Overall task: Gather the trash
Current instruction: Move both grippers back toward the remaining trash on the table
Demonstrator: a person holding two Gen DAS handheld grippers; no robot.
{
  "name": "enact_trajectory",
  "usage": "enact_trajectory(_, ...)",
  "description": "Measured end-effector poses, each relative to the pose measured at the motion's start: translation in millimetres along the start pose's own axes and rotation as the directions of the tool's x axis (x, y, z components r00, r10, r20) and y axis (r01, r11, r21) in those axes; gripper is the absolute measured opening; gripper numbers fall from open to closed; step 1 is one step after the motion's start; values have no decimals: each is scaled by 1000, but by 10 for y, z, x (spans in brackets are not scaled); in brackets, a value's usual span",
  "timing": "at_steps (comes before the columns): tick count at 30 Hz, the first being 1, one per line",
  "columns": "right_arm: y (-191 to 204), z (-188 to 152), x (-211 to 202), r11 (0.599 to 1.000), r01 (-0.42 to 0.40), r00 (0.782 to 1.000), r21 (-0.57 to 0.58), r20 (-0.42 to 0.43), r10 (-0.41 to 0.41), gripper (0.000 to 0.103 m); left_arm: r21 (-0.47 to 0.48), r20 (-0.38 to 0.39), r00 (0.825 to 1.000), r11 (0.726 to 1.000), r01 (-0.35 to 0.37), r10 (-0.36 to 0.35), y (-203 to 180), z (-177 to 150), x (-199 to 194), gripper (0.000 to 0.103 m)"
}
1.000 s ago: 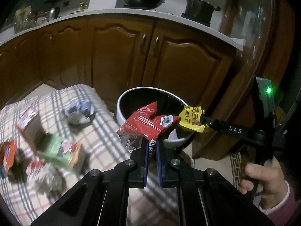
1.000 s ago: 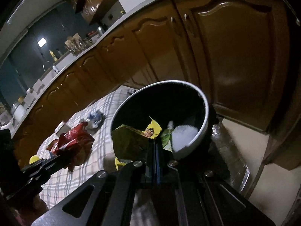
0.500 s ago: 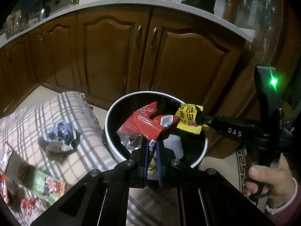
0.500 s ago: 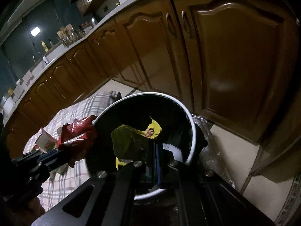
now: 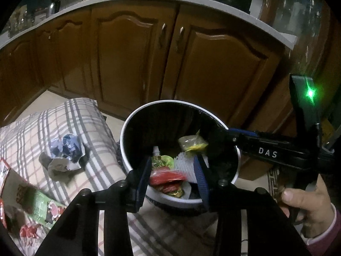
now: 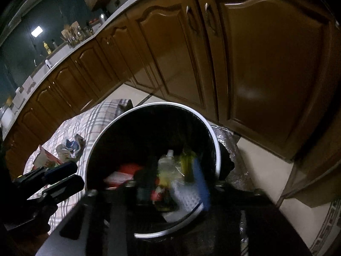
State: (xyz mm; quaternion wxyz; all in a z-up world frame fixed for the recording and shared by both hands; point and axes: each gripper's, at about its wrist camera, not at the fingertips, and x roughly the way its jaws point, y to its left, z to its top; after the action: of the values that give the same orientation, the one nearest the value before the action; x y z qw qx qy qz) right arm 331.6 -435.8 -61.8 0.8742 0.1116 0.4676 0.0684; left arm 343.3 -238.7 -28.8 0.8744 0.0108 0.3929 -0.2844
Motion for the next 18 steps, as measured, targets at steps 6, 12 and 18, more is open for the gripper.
enact_trajectory(6, 14, -99, -146, 999, -28, 999, 26, 29, 27, 46, -27, 47, 999, 1000, 9, -7, 72, -223, -309, 45)
enact_trajectory(12, 138, -303, -332, 993, -100, 992, 57, 80, 96, 78, -59, 92, 996, 998, -1, 6, 158, -575, -693, 47)
enact_trajectory(18, 381, -573, -448, 988, -144, 986, 59, 92, 139, 82, -121, 103, 994, 993, -16, 28, 346, -947, -1080, 48)
